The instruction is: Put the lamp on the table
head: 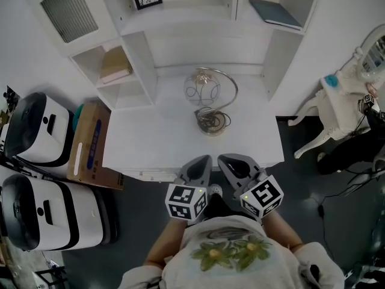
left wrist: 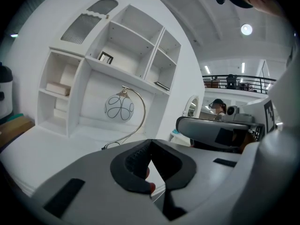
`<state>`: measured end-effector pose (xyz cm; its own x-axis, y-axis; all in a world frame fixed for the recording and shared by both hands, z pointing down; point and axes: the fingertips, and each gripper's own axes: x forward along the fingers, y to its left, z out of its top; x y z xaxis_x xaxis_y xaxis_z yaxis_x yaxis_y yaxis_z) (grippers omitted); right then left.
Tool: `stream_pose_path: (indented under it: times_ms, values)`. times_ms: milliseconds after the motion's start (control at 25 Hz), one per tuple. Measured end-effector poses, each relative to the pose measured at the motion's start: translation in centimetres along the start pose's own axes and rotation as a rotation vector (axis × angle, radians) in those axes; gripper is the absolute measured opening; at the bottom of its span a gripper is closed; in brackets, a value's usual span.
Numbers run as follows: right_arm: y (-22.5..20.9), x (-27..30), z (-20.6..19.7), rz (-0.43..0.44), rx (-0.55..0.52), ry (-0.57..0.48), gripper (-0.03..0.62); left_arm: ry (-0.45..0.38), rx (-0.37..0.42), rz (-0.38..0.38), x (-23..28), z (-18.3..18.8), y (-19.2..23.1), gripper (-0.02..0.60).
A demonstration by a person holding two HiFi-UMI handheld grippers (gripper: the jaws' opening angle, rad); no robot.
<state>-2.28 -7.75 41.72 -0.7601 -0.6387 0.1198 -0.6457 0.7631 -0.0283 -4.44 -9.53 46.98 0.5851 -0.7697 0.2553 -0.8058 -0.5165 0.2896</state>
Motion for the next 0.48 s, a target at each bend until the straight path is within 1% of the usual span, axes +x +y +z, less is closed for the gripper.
stream_pose_path:
  times_ms: [280,480]
  values:
    - [3.4,-3.5,-1.3,0.001,0.002,0.026,0.031,0.022,-0.031,-0.017,-3.2,-3.5,-3.1,0.028]
    - [5.8,-5.6,-2.4,-0.004,0.018,0.038,0.031,0.026,-0.041,-0.025,-5.3,-5.3,-4.9,0.028]
